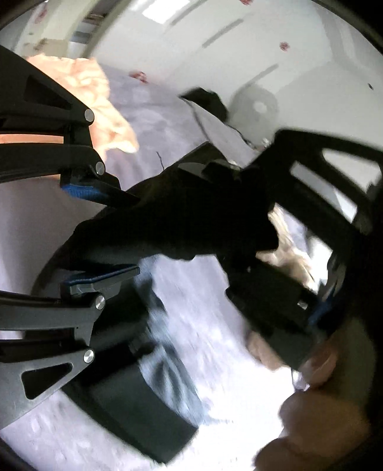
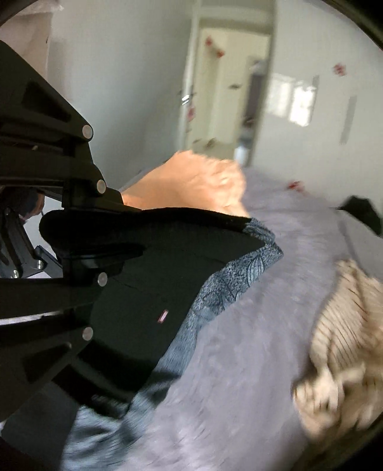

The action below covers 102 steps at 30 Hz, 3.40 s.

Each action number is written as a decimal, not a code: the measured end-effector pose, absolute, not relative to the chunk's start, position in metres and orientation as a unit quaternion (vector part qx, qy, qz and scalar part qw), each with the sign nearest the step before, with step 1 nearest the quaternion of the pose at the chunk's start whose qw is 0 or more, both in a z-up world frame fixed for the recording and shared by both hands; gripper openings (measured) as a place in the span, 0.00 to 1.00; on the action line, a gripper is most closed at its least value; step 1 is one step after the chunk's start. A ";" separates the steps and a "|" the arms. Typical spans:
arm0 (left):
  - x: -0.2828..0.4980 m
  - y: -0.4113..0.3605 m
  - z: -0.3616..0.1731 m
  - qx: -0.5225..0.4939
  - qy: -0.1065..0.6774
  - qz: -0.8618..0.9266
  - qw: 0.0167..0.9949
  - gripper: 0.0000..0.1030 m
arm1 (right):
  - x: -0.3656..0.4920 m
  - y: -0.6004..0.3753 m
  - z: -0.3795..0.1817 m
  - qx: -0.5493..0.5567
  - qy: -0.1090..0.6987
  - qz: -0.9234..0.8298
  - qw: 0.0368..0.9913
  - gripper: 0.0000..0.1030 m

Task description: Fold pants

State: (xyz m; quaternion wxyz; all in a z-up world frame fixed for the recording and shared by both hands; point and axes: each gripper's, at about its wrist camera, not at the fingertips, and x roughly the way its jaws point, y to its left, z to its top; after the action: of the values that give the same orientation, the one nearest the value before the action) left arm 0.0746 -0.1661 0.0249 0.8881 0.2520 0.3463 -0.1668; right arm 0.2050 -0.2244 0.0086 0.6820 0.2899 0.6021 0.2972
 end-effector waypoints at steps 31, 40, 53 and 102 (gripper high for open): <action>-0.031 -0.355 -0.036 0.370 0.375 -0.356 0.772 0.59 | 0.002 -0.504 -0.147 0.502 0.554 0.070 0.660 0.25; 0.042 -0.280 -0.044 0.285 0.485 -0.225 0.796 0.59 | -0.003 -0.479 -0.129 0.402 0.578 0.045 0.708 0.17; 0.066 -0.250 -0.050 0.201 0.567 -0.190 0.776 0.87 | 0.003 -0.476 -0.108 0.365 0.567 -0.007 0.738 0.24; 0.096 -0.236 -0.070 0.137 0.638 -0.177 0.737 1.00 | -0.027 -0.459 -0.093 0.339 0.608 -0.068 0.715 0.78</action>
State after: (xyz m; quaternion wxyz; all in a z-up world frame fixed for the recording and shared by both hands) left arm 0.0962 -0.2355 -0.0699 0.7369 0.1374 0.6377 -0.1775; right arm -0.0273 -0.4587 -0.0934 0.7146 0.3386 0.6082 -0.0683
